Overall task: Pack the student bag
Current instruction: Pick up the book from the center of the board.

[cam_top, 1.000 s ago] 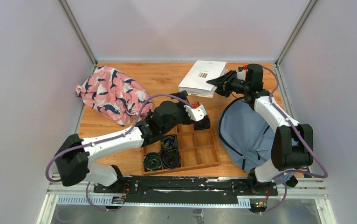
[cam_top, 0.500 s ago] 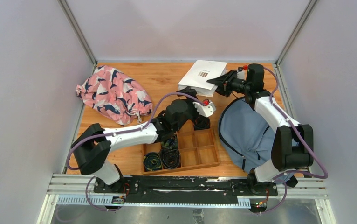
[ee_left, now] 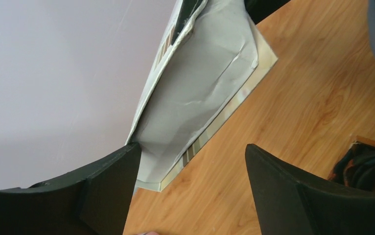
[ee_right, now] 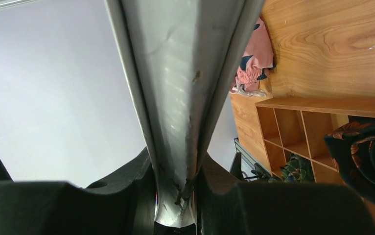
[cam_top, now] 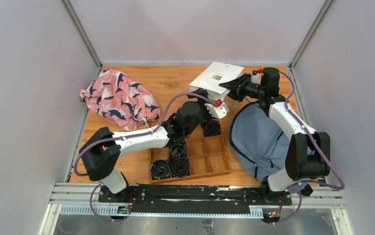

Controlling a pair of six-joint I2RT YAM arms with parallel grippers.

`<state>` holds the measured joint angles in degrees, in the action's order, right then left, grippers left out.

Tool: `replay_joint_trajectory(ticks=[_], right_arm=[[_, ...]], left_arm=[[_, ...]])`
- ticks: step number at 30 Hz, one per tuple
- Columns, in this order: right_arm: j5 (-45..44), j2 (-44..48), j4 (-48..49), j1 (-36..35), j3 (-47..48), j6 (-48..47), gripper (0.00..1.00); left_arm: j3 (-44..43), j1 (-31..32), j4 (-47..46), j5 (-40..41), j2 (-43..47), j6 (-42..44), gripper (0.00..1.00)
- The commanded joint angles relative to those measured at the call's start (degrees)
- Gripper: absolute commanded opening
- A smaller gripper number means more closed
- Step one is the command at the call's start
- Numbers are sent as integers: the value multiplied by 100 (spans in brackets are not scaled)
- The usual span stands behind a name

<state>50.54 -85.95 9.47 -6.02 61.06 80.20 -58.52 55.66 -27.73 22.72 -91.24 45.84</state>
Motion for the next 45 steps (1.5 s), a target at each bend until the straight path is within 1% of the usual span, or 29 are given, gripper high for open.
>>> replay_joint_trajectory(ticks=[1,2,3,7,10,14,16,18,23,25,27,28,30,34,37,42,45], right_arm=[[356,201,37,-34,-77,-137,24],[367,202,49,-31,-72,-137,24],[380,208,60,-34,-61,-137,24],[441,223,39,-33,-35,-212,24],[475,235,-17,-35,-34,-289,24],[526,271,-169,-33,-18,-467,22],[516,280,-265,-32,8,-660,22],[490,287,-571,-38,125,-1010,21],[374,258,-1266,-35,513,-1765,21],[454,189,-1402,-41,731,-2035,21],[588,131,-1600,-48,975,-2413,21],[627,122,-1673,-55,1052,-2599,21],[662,166,-1692,-53,1104,-2964,21],[767,347,-1278,-57,921,-3327,22],[888,431,-1016,-57,814,-3540,23],[1233,553,-579,-57,716,-3792,23],[1565,637,-13,-69,550,-3781,25]], left_arm=[[-279,-73,-399,-200,-91,-71,95],[-282,-93,-392,-217,-110,-67,99],[-283,-117,-392,-261,-130,-60,100],[-259,-227,-339,-534,-90,-148,99],[-210,-335,-262,-939,69,-227,99],[-127,-479,-241,-1126,226,-189,99],[-43,-589,-241,-1265,420,-442,100],[25,-696,-103,-1457,769,-832,100],[-18,-1066,754,-2205,1557,-2010,100],[129,-1206,798,-2624,1840,-2223,100],[274,-1281,803,-2761,2042,-2286,100],[297,-1347,826,-2784,2121,-2447,100],[165,-1652,1068,-3085,2192,-3137,100],[-216,-2462,1398,-4166,2158,-5214,100],[-386,-2821,1465,-4503,2052,-6463,100],[-438,-3231,1463,-5604,1898,-7768,100],[-614,-3570,1398,-6336,1687,-8424,100]])
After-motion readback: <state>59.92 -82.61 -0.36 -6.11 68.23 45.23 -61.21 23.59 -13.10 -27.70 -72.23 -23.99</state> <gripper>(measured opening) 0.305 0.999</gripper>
